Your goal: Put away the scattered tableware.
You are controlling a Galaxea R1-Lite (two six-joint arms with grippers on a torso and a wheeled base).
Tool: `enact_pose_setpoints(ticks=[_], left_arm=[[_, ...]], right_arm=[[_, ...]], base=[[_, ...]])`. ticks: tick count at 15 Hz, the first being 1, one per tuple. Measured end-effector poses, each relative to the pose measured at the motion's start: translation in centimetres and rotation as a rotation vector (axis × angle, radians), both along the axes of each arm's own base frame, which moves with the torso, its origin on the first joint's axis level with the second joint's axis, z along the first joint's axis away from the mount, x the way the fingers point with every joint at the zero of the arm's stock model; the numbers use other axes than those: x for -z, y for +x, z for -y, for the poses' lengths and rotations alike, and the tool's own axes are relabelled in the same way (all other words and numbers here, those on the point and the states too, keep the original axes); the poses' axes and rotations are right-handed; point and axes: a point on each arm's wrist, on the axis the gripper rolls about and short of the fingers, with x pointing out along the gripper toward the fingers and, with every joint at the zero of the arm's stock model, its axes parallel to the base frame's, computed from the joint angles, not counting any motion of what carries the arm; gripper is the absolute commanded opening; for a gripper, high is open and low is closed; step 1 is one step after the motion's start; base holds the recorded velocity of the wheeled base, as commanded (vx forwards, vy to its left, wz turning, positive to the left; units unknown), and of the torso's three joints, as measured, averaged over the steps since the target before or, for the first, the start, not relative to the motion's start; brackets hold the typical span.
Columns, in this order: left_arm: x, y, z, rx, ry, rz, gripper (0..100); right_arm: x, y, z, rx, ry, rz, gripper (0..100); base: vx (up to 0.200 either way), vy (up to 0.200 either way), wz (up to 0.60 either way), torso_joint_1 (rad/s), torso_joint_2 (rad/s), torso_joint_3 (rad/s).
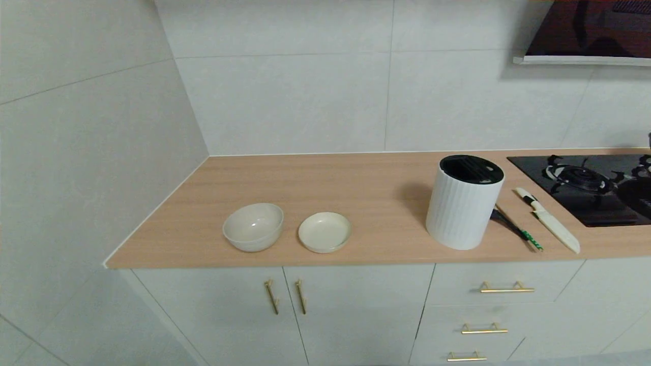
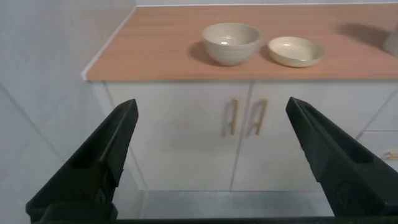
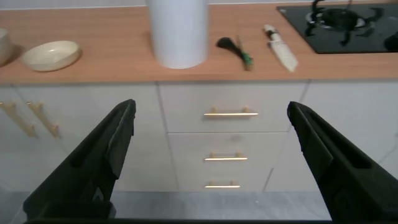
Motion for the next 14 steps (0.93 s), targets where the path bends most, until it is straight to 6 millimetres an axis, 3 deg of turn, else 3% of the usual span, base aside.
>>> enact_pose_setpoints(ticks=[10, 14], left_arm=[[0.00, 0.00, 0.00, 0.000, -0.001, 0.000, 100], [0.01, 0.00, 0.00, 0.000, 0.000, -0.001, 100]], right_arm=[[0.01, 0.00, 0.00, 0.000, -0.001, 0.000, 100], [0.00, 0.00, -0.01, 0.002, -0.001, 0.000, 100]], base=[[0.000, 0.200, 0.00, 0.003, 0.00, 0.003], [0.000, 0.000, 0.00, 0.000, 0.00, 0.000]])
